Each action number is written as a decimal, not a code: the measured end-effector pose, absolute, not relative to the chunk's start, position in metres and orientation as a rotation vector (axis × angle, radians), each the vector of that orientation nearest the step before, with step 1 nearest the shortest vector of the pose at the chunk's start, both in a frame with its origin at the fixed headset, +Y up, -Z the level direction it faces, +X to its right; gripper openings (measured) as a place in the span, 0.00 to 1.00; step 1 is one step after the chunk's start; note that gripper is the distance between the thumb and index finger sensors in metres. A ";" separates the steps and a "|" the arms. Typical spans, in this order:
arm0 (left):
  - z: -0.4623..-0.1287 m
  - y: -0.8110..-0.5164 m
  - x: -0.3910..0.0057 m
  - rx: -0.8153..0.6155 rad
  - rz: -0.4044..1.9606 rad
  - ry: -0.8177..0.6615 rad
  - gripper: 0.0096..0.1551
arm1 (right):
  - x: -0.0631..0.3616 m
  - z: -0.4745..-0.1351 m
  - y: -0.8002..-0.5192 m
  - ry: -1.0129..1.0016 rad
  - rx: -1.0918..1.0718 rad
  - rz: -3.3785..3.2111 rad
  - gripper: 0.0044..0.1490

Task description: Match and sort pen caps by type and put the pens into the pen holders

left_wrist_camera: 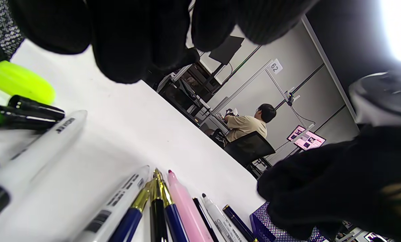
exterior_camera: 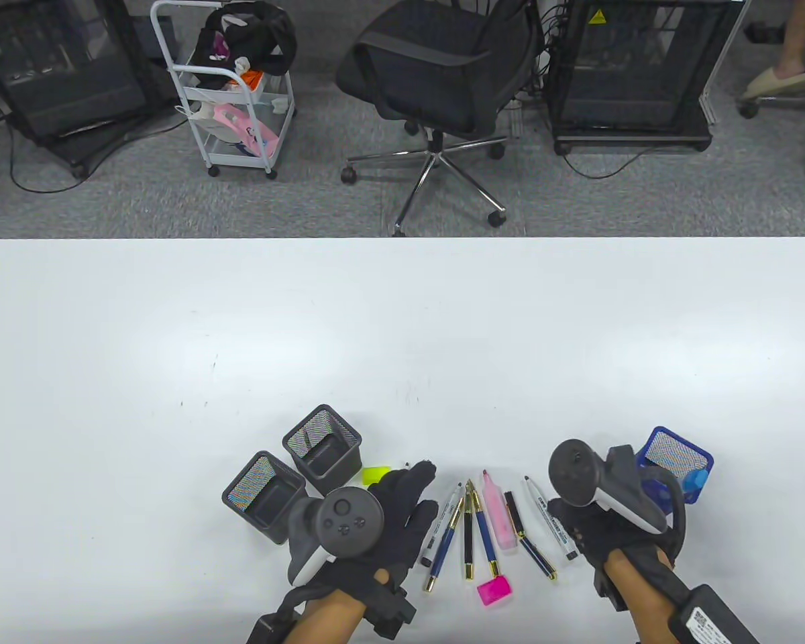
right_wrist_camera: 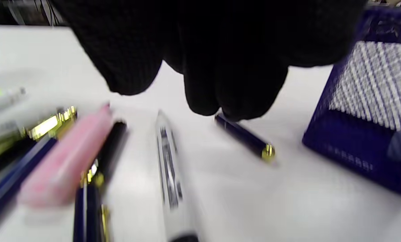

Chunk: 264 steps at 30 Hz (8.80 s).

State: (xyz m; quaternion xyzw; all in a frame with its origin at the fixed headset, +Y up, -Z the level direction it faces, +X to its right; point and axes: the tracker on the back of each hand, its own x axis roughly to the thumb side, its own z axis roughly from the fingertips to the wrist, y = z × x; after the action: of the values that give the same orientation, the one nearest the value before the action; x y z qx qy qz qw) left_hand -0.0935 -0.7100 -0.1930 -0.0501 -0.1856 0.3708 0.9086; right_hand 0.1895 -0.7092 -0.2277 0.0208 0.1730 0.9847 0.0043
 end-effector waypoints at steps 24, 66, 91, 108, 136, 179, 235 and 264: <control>-0.195 -0.712 -0.097 -0.115 0.748 -0.359 0.35 | 0.165 -0.230 -0.752 0.615 0.093 3.279 0.39; -0.195 -0.746 -0.058 -0.360 -0.132 -0.213 0.34 | 0.185 -0.214 -0.689 0.069 0.165 2.940 0.36; -0.202 -0.691 -0.119 -0.185 0.842 -0.232 0.27 | 0.159 -0.196 -0.674 -0.096 0.484 2.860 0.36; -0.199 -0.696 -0.124 -0.060 1.203 -0.251 0.22 | 0.115 -0.173 -0.676 -0.051 0.797 2.916 0.35; -0.193 -0.679 -0.110 0.041 0.993 -0.304 0.22 | 0.111 -0.178 -0.676 -0.219 0.775 2.836 0.35; -0.239 -0.628 -0.122 0.167 0.055 -0.050 0.34 | 0.178 -0.210 -0.680 -0.085 0.461 2.957 0.40; -0.209 -0.658 -0.094 -0.051 0.933 -0.337 0.27 | 0.164 -0.200 -0.674 -0.068 0.702 2.680 0.41; -0.229 -0.691 -0.060 -0.113 0.029 -0.223 0.30 | 0.193 -0.215 -0.679 -0.107 0.496 2.605 0.35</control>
State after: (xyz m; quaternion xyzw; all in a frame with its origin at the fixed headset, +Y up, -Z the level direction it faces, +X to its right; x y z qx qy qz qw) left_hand -0.0601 -0.6912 -0.2287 -0.0564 -0.1112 0.0145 0.9921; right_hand 0.1928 -0.6791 -0.2150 0.1813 -0.0393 0.9526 0.2412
